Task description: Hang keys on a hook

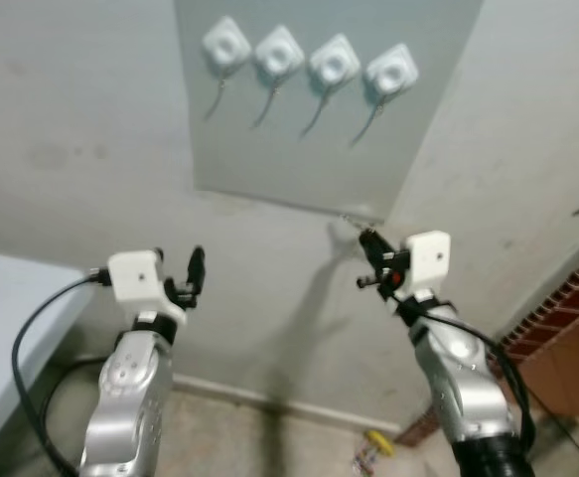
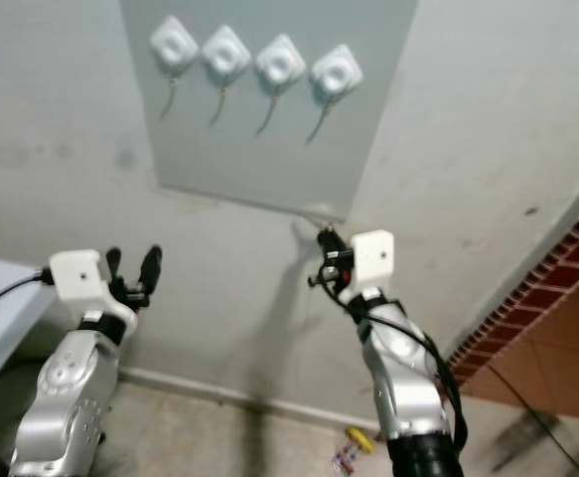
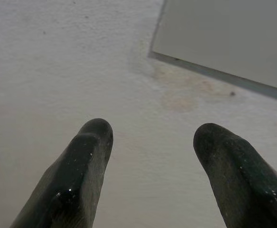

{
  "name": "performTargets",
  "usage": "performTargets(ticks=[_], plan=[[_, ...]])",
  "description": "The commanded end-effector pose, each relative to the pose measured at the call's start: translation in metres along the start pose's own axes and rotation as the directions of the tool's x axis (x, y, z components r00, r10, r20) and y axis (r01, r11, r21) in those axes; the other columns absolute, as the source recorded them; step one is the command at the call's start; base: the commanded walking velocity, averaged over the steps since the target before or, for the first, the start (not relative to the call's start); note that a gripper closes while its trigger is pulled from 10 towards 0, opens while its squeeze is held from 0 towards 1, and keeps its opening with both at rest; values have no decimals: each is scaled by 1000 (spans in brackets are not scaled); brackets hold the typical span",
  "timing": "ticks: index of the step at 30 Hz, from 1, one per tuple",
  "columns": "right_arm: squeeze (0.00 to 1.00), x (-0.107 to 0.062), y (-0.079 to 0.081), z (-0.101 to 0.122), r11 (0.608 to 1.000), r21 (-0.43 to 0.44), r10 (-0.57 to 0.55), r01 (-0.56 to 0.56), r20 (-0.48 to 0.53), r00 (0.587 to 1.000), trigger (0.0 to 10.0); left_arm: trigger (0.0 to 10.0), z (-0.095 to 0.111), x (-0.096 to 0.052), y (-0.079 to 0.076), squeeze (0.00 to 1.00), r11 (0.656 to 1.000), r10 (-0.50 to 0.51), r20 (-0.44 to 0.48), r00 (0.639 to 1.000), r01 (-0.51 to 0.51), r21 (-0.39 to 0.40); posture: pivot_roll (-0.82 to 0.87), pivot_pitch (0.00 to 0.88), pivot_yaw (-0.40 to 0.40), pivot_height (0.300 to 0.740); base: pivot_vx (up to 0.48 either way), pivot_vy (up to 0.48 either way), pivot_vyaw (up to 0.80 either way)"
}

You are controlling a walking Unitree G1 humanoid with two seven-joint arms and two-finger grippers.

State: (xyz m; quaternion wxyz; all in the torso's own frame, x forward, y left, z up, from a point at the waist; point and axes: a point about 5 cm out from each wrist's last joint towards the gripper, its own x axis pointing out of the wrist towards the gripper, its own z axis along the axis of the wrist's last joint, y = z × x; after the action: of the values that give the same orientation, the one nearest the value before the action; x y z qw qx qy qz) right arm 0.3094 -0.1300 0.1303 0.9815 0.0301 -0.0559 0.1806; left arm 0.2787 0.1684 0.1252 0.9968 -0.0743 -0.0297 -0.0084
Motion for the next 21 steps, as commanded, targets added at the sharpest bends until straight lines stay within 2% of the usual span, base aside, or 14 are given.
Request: performTargets(ticks=[1,7,9,10,12,14,16,21], plan=[[0,4,6,3,1000,6,19,-19,12,1000,10000,10000,1,-3,6,0,999,15,8,1000,-16,29,-13,32,-60,740,0,0,0],[0,5,4,5,1000,4,22,-22,17,1000,10000,10000,4,-2,2,0,998,-21,22,1000,20,53,-14,33,-60,740,0,0,0],[0,8,6,12,999,1,51,-51,41,998,10000,10000,13,1,-6,0,988,-91,50,995,84,128,-15,33,-62,740,0,0,0],[0,11,8,18,997,-7,80,-79,68,995,10000,10000,20,2,-14,0,976,-157,72,985,144,165,-15,33,-62,740,0,0,0],[0,13,9,23,996,-13,93,-92,81,992,10000,10000,24,3,-19,0,966,-188,87,978,168,196,-18,32,-61,740,0,0,0],[0,16,9,27,995,-26,102,-100,94,990,10000,10000,28,3,-24,0,958,-221,96,971,197,210,-18,32,-61,740,0,0,0],[0,20,10,38,993,-36,119,-116,134,984,10000,10000,36,3,-36,0,933,-306,117,945,273,235,-22,32,-56,740,0,0,0],[0,27,8,59,991,-43,133,-126,206,970,10000,10000,49,4,-51,0,909,-389,151,909,351,227,-28,30,-52,740,0,0,0]])
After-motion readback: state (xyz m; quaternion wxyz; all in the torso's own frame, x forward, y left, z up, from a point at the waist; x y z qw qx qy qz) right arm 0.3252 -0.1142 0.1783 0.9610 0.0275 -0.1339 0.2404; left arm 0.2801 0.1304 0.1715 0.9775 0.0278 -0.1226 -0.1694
